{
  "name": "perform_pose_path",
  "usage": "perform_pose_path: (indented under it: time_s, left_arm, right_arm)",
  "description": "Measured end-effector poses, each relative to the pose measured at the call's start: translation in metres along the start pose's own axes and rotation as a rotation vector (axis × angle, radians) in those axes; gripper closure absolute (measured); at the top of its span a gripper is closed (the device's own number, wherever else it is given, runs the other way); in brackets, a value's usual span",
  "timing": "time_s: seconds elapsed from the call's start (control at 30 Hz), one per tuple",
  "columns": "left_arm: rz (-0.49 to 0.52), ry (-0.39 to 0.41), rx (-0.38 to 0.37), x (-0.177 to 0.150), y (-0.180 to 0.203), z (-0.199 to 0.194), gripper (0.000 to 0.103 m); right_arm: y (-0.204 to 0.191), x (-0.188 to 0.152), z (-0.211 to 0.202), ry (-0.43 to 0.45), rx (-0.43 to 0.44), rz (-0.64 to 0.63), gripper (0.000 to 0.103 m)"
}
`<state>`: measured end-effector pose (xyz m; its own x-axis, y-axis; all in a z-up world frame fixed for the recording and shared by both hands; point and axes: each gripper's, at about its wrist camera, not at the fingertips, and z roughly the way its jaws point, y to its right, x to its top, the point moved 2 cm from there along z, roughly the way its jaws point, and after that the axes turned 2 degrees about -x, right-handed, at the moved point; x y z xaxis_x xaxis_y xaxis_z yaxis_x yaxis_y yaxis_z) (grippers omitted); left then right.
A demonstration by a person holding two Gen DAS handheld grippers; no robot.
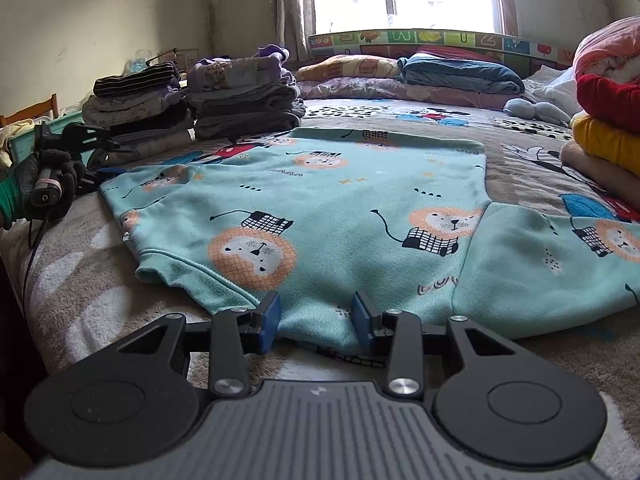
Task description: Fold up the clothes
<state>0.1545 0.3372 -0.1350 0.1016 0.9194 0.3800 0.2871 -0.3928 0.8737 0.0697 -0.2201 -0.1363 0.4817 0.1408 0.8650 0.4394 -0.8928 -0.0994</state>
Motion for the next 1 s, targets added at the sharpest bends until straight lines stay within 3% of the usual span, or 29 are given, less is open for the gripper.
perform_pose_path:
  time_s: [0.17,0.43,0.6,0.73,0.9,1.0]
  left_arm:
    - [-0.005,0.031,-0.054,0.0,0.001,-0.022,0.058]
    - [0.14,-0.054,-0.034,-0.046,0.024,-0.04,0.058]
    - [0.37,-0.157,-0.081,-0.103,0.068,-0.042,0.058]
    - [0.579,-0.241,-0.142,-0.169,0.106,-0.056,0.058]
    - [0.943,-0.333,-0.142,-0.263,0.134,-0.082,0.058]
    - [1.153,-0.335,-0.108,-0.31,0.136,-0.085,0.058]
  right_arm:
    - [-0.001,0.0,-0.001,-0.001,-0.004,-0.003,0.063]
    - [-0.01,0.009,-0.03,0.043,0.018,-0.003,0.055]
    - [0.015,0.013,-0.06,0.137,-0.004,0.154,0.055]
    - [0.054,0.004,-0.076,0.166,-0.052,0.358,0.055]
    - [0.097,-0.016,-0.089,0.19,-0.08,0.586,0.055]
    - [0.114,-0.027,-0.088,0.179,-0.078,0.699,0.054]
